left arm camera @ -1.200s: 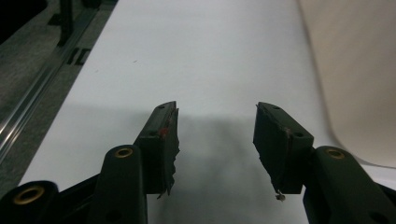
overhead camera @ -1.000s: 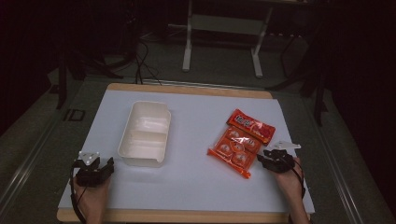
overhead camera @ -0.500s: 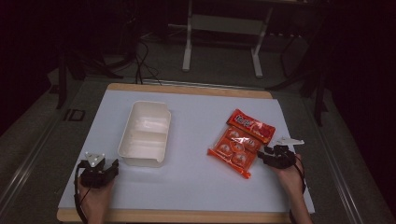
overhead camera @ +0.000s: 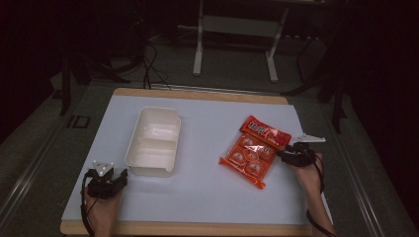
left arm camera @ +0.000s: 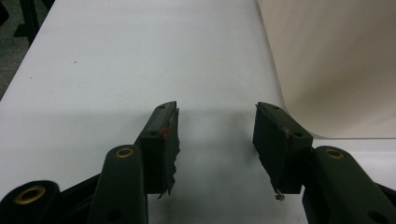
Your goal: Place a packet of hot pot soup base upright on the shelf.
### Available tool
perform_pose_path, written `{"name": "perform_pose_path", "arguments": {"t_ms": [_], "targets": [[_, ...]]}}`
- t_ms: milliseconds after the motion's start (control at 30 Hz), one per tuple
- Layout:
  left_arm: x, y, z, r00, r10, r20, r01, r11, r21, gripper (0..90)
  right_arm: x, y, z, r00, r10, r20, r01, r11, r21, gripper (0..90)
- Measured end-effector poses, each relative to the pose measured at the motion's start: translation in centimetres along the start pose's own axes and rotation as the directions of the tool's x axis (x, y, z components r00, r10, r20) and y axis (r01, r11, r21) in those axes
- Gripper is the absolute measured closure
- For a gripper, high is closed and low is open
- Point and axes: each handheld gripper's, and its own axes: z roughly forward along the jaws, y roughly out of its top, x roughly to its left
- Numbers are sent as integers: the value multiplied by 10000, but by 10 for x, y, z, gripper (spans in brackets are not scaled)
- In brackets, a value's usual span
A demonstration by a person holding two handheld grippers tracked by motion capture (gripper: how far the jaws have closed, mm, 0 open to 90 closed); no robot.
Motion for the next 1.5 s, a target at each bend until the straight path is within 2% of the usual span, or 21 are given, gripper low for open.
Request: {"name": "perform_pose_path", "arguments": {"t_ms": [167, 233, 367, 400, 500, 533, 633, 733, 767, 867, 1000, 1067, 1167, 1333, 1500], "targets": [[0, 0, 0, 10000, 98, 0, -98, 10000, 10, 504, -6, 8, 9, 9984, 95, 566, -97, 9999, 34, 379], [-1, 0, 0, 9999, 107, -6, -107, 9999, 14, 505, -8, 11, 10, 9967, 385, 711, -377, 9992, -118, 337], [-1, 0, 0, 9999, 113, -8, -113, 9999, 23, 504, -15, 16, 13, 9885, 789, 1293, -757, 9967, -295, 244], [-1, 0, 0, 9999, 127, -12, -127, 9999, 36, 504, -18, 17, 15, 9856, 1091, 1292, -1060, 9939, -308, 235], [-2, 0, 1, 9999, 158, -21, -158, 9998, 81, 504, -26, 18, 21, 9760, 1979, 912, -1956, 9801, -341, 238], [-2, 0, 1, 9998, 174, -27, -174, 9998, 81, 503, -27, 18, 25, 9755, 2089, 692, -2079, 9779, -218, 239], [-1, 0, 1, 9999, 157, -27, -157, 9999, 53, 501, -28, 19, 33, 9759, 2166, 261, -2171, 9760, 152, 283], [-1, 0, 1, 9999, 116, -24, -116, 9999, 55, 497, -27, 19, 34, 9745, 2218, -341, -2220, 9751, -2, 405], [-1, 0, 1, 9999, 101, -24, -101, 9999, 61, 494, -27, 19, 33, 9751, 2183, -399, -2186, 9758, -46, 422], [-1, 0, 1, 9999, 93, -39, -93, 9999, 69, 491, -23, 21, 28, 9842, 1701, -494, -1716, 9848, -267, 466], [-1, 0, 1, 9999, 119, -79, -118, 9999, 75, 489, -21, 24, 22, 9885, 1224, -892, -1278, 9901, -576, 522], [-1, 0, 1, 9999, 113, -76, -112, 9999, 103, 486, -18, 26, 20, 9911, 810, -1059, -882, 9940, -653, 524], [-1, 0, 1, 9999, 90, -93, -89, 9999, 123, 485, -15, 29, 18, 9908, 449, -1278, -550, 9955, -768, 532], [-1, 0, 1, 9999, 86, -82, -85, 9999, 118, 485, -10, 35, 20, 9878, -104, -1555, 9, 9981, -611, 528], [-1, 0, 1, 9999, 71, -78, -70, 9999, 103, 484, -4, 41, 23, 9869, -462, -1549, 405, 9984, -392, 525]]}}
